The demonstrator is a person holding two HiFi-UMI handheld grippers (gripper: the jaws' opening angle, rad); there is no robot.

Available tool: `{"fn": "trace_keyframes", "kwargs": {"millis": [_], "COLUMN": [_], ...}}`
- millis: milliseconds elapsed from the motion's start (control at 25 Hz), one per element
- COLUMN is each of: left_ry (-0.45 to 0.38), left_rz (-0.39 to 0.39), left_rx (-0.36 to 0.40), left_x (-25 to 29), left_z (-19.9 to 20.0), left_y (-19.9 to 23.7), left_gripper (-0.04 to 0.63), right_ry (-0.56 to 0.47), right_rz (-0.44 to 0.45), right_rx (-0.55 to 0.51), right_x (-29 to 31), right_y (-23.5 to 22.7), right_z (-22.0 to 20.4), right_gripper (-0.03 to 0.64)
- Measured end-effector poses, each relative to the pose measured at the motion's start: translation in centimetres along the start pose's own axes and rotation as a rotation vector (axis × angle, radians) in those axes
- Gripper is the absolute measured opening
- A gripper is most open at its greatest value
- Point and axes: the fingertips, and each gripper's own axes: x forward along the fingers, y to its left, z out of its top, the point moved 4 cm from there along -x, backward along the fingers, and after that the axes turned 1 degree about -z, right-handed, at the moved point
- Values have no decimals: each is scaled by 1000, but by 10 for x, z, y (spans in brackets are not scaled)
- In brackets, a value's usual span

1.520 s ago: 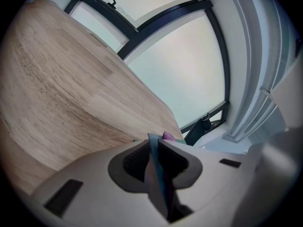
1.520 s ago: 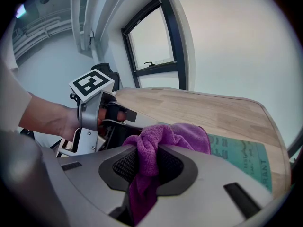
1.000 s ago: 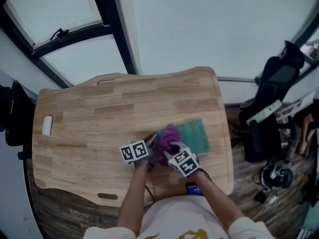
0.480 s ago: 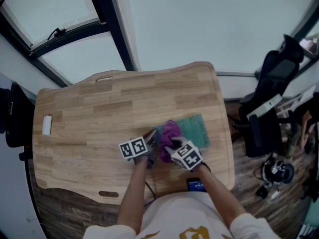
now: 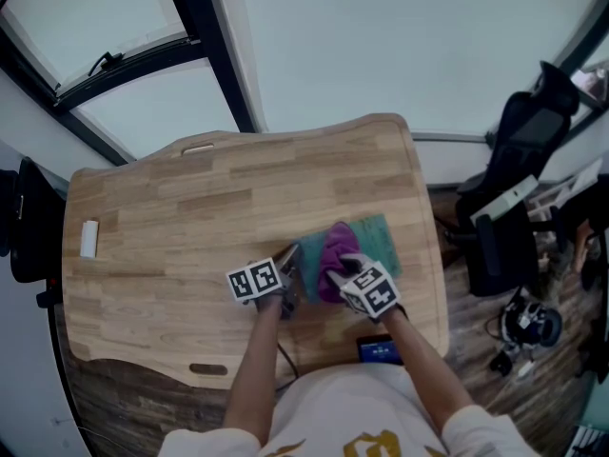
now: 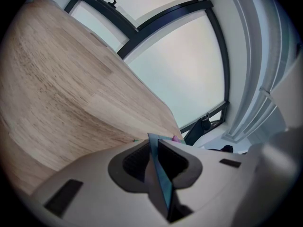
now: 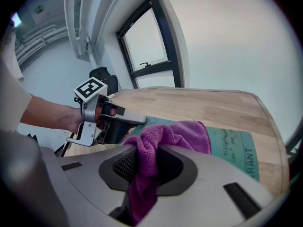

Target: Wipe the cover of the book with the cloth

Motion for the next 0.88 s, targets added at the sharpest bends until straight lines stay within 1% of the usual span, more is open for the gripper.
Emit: {"fn": "trace_keyframes", "kwargs": {"millis": [880], "left_ry": [0], "left_rz": [-5], "left_rx": [0], "left_x": [0], "left_z": [0], "left_y": [0], "left_gripper": [57], "right_ry": [-28], "right_rz": [-118], "right_rx": [101], "right_x": [-22], "right_y": [-63], "right_z": [-11], "right_gripper": [77]}}
